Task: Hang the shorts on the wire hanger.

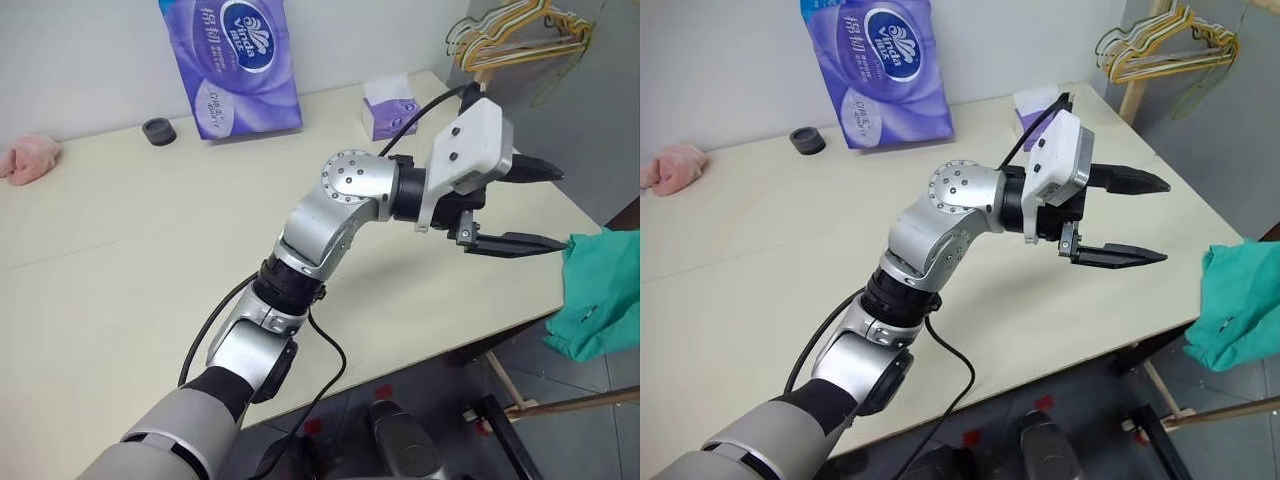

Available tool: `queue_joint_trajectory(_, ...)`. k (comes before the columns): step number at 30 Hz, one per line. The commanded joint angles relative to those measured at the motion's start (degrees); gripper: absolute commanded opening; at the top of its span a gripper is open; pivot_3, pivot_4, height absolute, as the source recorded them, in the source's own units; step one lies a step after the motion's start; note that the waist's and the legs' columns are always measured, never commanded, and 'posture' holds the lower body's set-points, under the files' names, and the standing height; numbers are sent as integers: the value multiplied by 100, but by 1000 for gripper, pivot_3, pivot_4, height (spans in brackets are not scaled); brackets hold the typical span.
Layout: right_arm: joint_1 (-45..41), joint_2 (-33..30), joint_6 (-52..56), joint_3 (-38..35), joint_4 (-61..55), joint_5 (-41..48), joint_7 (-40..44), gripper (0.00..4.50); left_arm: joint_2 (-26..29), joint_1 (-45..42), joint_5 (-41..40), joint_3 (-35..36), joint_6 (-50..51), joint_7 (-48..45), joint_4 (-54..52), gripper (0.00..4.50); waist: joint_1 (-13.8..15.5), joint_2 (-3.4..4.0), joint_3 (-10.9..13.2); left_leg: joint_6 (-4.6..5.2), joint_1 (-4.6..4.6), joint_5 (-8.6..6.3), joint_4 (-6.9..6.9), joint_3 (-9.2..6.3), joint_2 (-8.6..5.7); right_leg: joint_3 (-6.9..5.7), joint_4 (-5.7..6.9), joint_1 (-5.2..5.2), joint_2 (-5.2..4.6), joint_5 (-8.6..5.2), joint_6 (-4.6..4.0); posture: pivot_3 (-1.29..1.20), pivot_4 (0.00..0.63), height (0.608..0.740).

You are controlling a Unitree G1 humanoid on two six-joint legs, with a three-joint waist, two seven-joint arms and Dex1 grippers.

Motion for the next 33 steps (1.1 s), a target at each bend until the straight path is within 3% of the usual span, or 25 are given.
queue_joint_trajectory(1,75,-82,47,-162,-416,-132,142,831,-169,-229,-156,135,-33,54,70,3903,1,-3,2,0,0,0,0,0,0,0,0,0,0,0,0,-358,215,740)
queue_joint_trajectory(8,63,-78,47,-407,-852,-194,-85,3170,-333,-419,-205,251,-96,121,337,3903,-12,2,1,0,-2,0,-2,5,0,9,3,0,2,0,0,-367,202,740)
queue_joint_trajectory(12,90,-179,47,-403,-1711,-174,-514,4468,-380,-497,-130,246,-237,138,444,3903,-15,7,-2,0,1,0,-1,13,0,36,7,-1,4,0,1,-372,196,740)
queue_joint_trajectory(18,-511,-62,47,155,-2864,319,-1153,4468,-397,-570,-75,243,-406,124,631,3903,-62,14,-5,0,4,0,-1,25,1,51,5,-3,5,2,5,-384,183,740)
queue_joint_trajectory(24,-1082,-34,-166,1810,-3968,248,-351,4468,-153,-404,59,286,-336,294,642,3903,-193,37,-20,1,5,0,-1,31,1,59,6,-6,6,3,6,-361,168,740)
queue_joint_trajectory(28,-336,-88,-1562,3196,-4850,-357,801,4468,316,13,342,413,70,909,423,3903,-184,53,-33,1,8,-1,-2,29,9,57,8,-7,10,3,7,-285,156,740)
queue_joint_trajectory(33,484,936,-3593,4494,-5260,-1463,1670,4468,911,760,844,779,674,2240,-31,3903,-38,46,-35,-4,11,2,10,11,24,44,26,-19,18,9,16,-187,140,740)
